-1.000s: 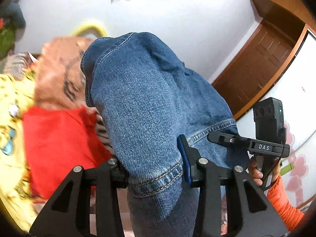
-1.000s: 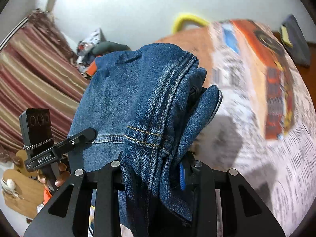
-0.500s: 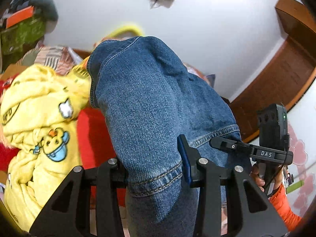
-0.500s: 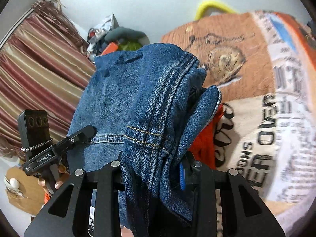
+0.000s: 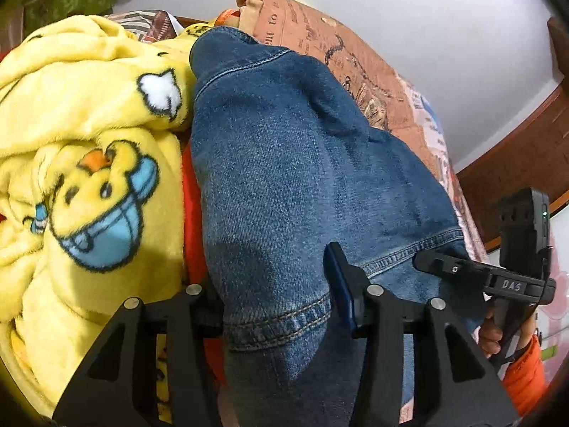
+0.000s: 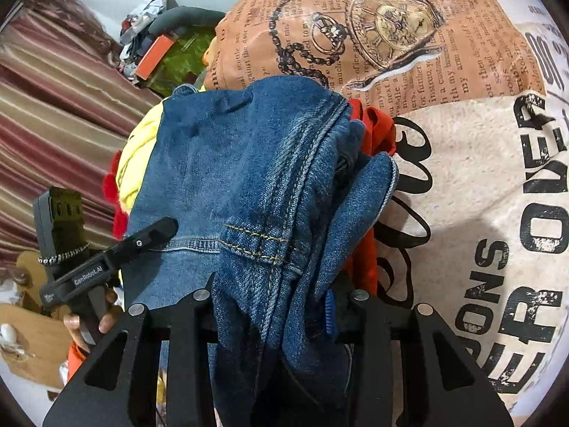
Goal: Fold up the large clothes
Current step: 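Place the folded jacket beside the yellow blanket and open both tools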
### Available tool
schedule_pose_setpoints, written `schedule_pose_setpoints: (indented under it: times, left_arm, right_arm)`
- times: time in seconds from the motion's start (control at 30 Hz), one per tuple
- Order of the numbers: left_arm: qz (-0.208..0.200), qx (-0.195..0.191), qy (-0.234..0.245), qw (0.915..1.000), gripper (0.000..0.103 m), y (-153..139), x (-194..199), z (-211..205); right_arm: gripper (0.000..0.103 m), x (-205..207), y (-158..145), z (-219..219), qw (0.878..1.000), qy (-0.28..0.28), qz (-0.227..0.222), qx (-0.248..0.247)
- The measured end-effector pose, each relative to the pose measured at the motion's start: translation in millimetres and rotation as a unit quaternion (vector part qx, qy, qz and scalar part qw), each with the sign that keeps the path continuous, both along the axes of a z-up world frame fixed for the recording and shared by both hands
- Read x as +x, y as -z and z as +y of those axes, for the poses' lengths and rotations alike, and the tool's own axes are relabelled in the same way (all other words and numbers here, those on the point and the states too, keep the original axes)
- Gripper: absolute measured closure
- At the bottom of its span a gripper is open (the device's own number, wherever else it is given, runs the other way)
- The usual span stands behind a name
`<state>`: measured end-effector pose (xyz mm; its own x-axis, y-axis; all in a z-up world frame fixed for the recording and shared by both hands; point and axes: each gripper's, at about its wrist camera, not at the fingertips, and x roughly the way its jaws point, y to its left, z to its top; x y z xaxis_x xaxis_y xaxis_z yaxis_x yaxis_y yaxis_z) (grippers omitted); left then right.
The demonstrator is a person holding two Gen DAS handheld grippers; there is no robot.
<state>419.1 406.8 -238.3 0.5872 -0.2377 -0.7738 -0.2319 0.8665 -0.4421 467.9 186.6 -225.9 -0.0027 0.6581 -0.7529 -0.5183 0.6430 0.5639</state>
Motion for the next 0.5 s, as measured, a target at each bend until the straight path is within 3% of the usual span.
schedule_pose_setpoints:
  times: [0.1,0.23,0.33,0.43,0.5]
  left_arm:
    - [0.007,0.035,0.001,0.9994,0.055,-9.4,-4.9,-4.0]
    - [0.007,0.121,0.01,0.9926,0.055,-32.3,-20.6,-17.8]
    - [-0.019,0.179,0.025,0.9833,0.055,-51.5,-39.9,-34.7]
    - [-0.045,0.202,0.047,0.9772,0.055,-66.2,-54.6,-55.1]
    - [-0.051,0.213,0.059,0.9739,0.054,-70.3,-61.9,-67.5]
  right_arm:
    - [0.065,-11.2,-16.9,3.2,0.997,-0.021,-0.062,-0.042]
    - [0.065,-34.1,-38.3,-1.7,0.987,-0.02,-0.134,-0.083]
    - [0.065,-48.4,-57.9,-12.5,0.979,-0.001,-0.187,-0.075]
    - [0.063,-65.2,-74.4,-15.7,0.971,0.004,-0.231,-0.059]
    - [0.058,-71.6,-77.4,-10.2,0.971,-0.011,-0.233,-0.046]
